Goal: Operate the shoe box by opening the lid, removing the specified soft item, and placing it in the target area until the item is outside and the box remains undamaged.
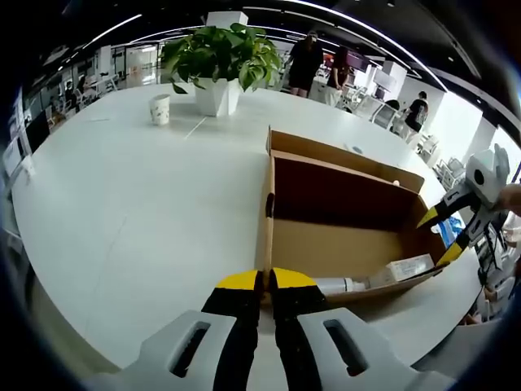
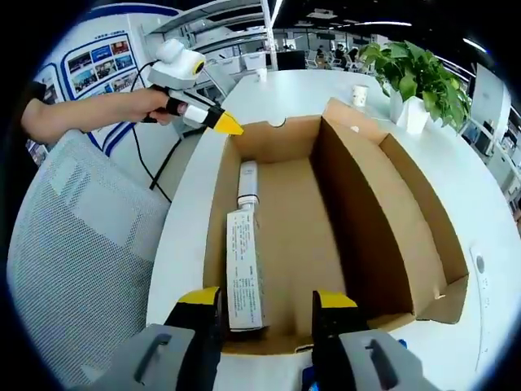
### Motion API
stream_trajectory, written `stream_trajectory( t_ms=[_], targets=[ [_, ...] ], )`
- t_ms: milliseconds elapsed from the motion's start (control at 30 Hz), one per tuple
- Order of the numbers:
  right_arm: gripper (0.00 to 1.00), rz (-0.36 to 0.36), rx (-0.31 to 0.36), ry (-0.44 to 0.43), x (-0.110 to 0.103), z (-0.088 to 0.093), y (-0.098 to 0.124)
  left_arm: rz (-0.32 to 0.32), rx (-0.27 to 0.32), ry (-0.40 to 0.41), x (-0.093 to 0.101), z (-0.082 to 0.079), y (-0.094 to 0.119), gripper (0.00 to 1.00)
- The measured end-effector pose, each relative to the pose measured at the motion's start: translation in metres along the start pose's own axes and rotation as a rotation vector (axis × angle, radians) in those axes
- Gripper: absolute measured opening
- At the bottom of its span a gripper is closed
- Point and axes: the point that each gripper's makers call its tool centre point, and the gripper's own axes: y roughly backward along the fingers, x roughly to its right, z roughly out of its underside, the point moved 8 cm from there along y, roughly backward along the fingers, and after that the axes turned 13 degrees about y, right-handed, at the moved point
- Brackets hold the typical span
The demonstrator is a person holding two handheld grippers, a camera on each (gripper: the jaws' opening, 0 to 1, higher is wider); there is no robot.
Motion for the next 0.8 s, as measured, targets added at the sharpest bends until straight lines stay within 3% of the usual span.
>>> stream_trajectory(
  t_ms=[267, 567, 800],
  targets=[
    [0.37, 0.005, -0.007, 0.003, 0.0004, 0.0007, -0.0072, 0.004, 0.001, 0.008, 0.0016, 0.0010, 0.0013, 0.02],
    [0.33, 0.019, -0.033, 0.103, -0.0022, -0.0054, -0.0045, 0.004, 0.000, 0.011, -0.0003, -0.0007, 0.0002, 0.02],
    [0.31, 0.031, -0.041, 0.109, -0.0010, -0.0041, -0.0031, 0.003, 0.000, 0.011, 0.0000, -0.0006, 0.0008, 0.02]
  ],
)
